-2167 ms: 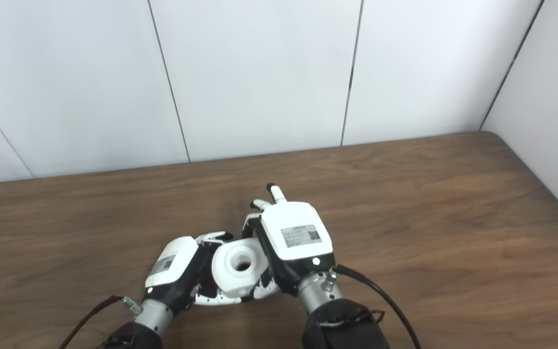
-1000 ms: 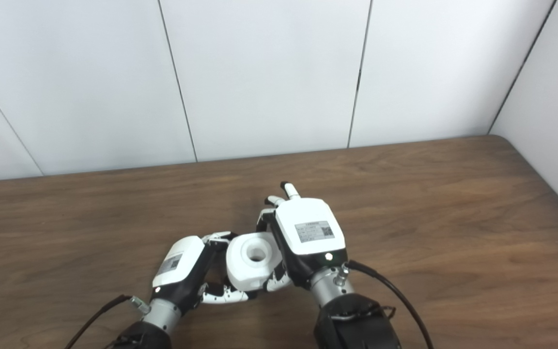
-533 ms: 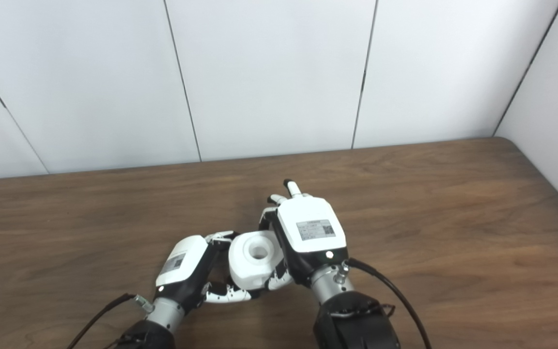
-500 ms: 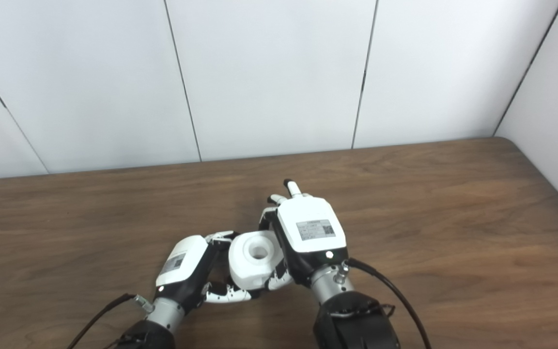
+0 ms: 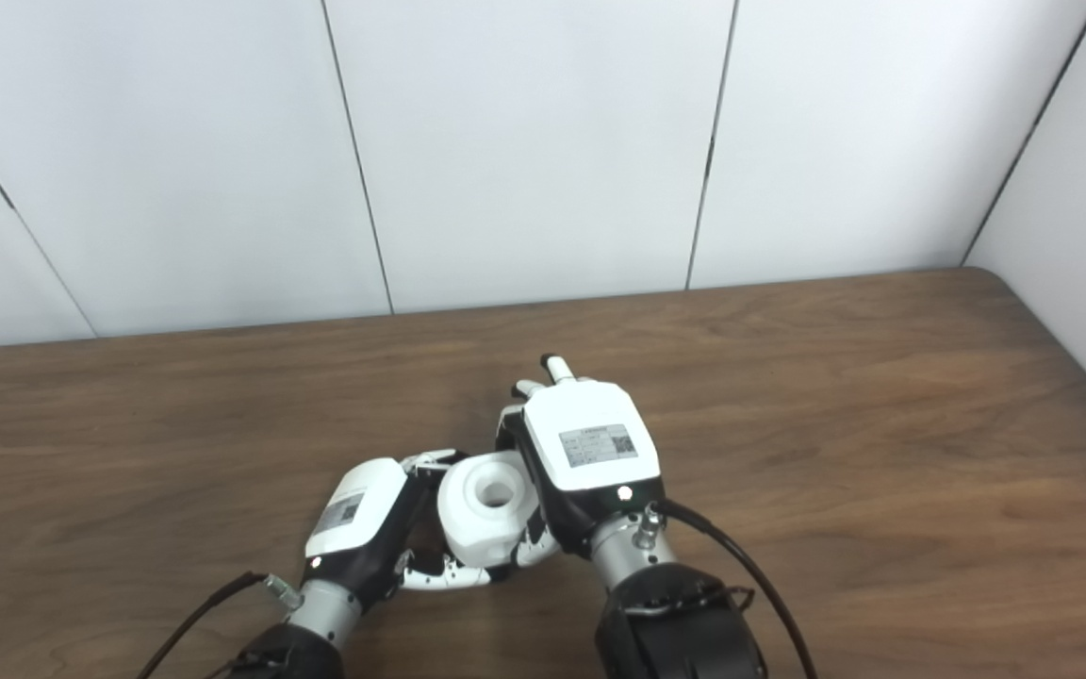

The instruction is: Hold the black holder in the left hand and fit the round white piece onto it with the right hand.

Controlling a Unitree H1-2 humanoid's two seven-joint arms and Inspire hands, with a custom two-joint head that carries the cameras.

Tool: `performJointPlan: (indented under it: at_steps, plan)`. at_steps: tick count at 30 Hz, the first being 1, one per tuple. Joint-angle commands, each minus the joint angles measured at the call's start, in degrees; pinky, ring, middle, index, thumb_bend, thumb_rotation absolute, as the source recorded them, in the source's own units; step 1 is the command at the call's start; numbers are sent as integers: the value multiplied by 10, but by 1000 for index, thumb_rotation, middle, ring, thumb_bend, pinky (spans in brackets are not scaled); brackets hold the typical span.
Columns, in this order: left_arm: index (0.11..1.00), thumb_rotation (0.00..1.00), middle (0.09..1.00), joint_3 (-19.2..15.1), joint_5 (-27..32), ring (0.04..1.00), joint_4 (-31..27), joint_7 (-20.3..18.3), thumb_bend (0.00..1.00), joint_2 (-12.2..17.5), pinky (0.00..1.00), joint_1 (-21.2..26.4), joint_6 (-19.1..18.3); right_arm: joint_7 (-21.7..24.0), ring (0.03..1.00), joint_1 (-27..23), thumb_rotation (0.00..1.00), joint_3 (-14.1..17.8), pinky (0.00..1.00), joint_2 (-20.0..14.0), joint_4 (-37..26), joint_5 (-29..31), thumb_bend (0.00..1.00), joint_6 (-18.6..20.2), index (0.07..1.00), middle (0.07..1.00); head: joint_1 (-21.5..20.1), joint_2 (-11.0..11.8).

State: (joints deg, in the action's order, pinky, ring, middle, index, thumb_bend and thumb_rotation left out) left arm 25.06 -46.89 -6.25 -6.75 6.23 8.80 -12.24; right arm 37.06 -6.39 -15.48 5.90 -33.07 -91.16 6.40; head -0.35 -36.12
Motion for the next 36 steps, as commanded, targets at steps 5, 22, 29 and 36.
performJointPlan:
  at_steps: [5, 22, 29, 36]
  plan:
    - [482, 44, 843, 11, 3, 858, 11, -15, 517, -9, 800, -3, -6, 31, 959, 7, 142, -10, 854, -1, 11, -3, 521, -13, 484, 857, -1, 0]
    - [481, 44, 837, 10, 4, 853, 19, -7, 517, -7, 788, -1, 4, 74, 1000, 4, 513, 2, 771, -3, -4, 2, 977, -11, 824, 969, -5, 4]
    - [482, 45, 838, 11, 2, 852, 17, -10, 517, -7, 785, -1, 1, 91, 1000, 4, 540, 6, 771, 1, -10, 4, 1000, -9, 874, 988, -5, 4]
    - [482, 44, 838, 10, 3, 852, 20, -7, 517, -8, 794, -1, 3, 90, 1000, 3, 520, 9, 760, 0, -11, 8, 1000, -10, 862, 983, -6, 4]
